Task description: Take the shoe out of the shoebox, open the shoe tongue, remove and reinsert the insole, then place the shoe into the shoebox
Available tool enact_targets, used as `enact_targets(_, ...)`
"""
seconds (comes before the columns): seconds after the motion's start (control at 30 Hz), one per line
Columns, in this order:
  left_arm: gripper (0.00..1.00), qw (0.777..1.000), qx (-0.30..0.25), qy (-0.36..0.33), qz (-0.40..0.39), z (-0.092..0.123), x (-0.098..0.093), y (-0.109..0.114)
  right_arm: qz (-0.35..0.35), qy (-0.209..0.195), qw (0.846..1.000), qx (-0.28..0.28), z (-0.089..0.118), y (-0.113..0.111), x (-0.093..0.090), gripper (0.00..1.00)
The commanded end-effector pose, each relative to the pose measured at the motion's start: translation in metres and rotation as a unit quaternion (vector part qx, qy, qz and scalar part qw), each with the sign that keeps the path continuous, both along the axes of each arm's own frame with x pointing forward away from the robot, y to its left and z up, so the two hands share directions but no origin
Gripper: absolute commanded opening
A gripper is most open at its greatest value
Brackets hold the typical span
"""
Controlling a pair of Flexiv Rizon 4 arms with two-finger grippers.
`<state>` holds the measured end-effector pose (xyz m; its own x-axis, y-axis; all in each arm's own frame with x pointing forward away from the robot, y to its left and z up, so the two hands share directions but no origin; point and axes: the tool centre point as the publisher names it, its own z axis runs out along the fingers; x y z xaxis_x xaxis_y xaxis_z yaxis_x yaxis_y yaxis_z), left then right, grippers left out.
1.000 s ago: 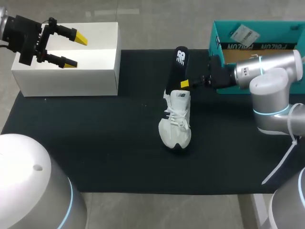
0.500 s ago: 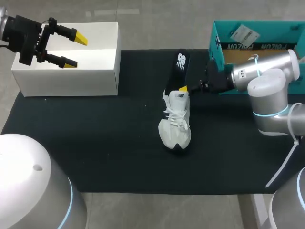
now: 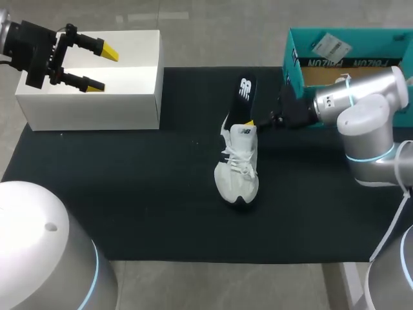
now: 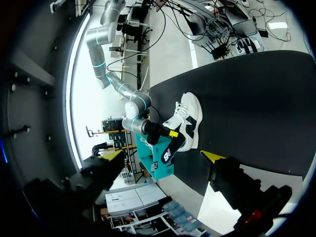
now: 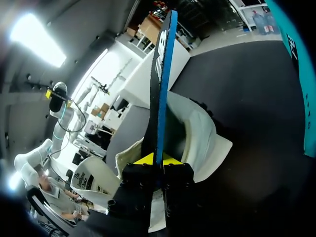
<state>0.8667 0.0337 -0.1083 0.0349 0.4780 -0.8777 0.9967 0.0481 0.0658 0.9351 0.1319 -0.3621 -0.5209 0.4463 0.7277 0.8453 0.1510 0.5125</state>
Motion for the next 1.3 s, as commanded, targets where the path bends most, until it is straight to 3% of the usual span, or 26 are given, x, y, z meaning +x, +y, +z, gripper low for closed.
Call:
enact_targets(0.03, 1.0, 1.0, 0.002, 0.0, -0.001, 0.001, 0.0, 0.0, 0.005, -0.006, 1.0, 0.001, 0.003, -0.002, 0.01, 0.33)
enact_targets(0.17, 1.0, 1.0, 0.002, 0.0, -0.001, 0.001, 0.0, 0.0, 0.015, -0.02, 1.0, 0.002, 0.009, 0.001, 0.023, 0.35)
enact_targets(0.37, 1.0, 1.0, 0.002, 0.0, -0.001, 0.001, 0.0, 0.0, 0.033, -0.027, 0.999, -0.005, 0.013, 0.005, 0.038, 0.3)
enact_targets(0.4, 1.0, 1.0, 0.002, 0.0, -0.001, 0.001, 0.0, 0.0, 0.034, -0.028, 0.999, -0.005, 0.014, 0.005, 0.039, 0.26)
enact_targets(0.47, 1.0, 1.0, 0.002, 0.0, -0.001, 0.001, 0.0, 0.0, 0.036, -0.03, 0.999, -0.007, 0.016, 0.004, 0.04, 0.0)
enact_targets(0.6, 1.0, 1.0, 0.002, 0.0, -0.001, 0.001, 0.0, 0.0, 0.043, -0.024, 0.999, -0.016, 0.013, 0.005, 0.037, 0.0)
enact_targets(1.07, 1.0, 1.0, 0.002, 0.0, -0.001, 0.001, 0.0, 0.0, 0.069, 0.018, 0.996, -0.045, -0.004, 0.008, -0.004, 0.0)
enact_targets(1.23, 1.0, 1.0, 0.002, 0.0, -0.001, 0.001, 0.0, 0.0, 0.064, 0.023, 0.997, -0.03, -0.004, 0.007, -0.005, 0.0)
enact_targets(1.3, 1.0, 1.0, 0.002, 0.0, -0.001, 0.001, 0.0, 0.0, 0.064, 0.018, 0.997, -0.028, -0.002, 0.007, 0.002, 0.37)
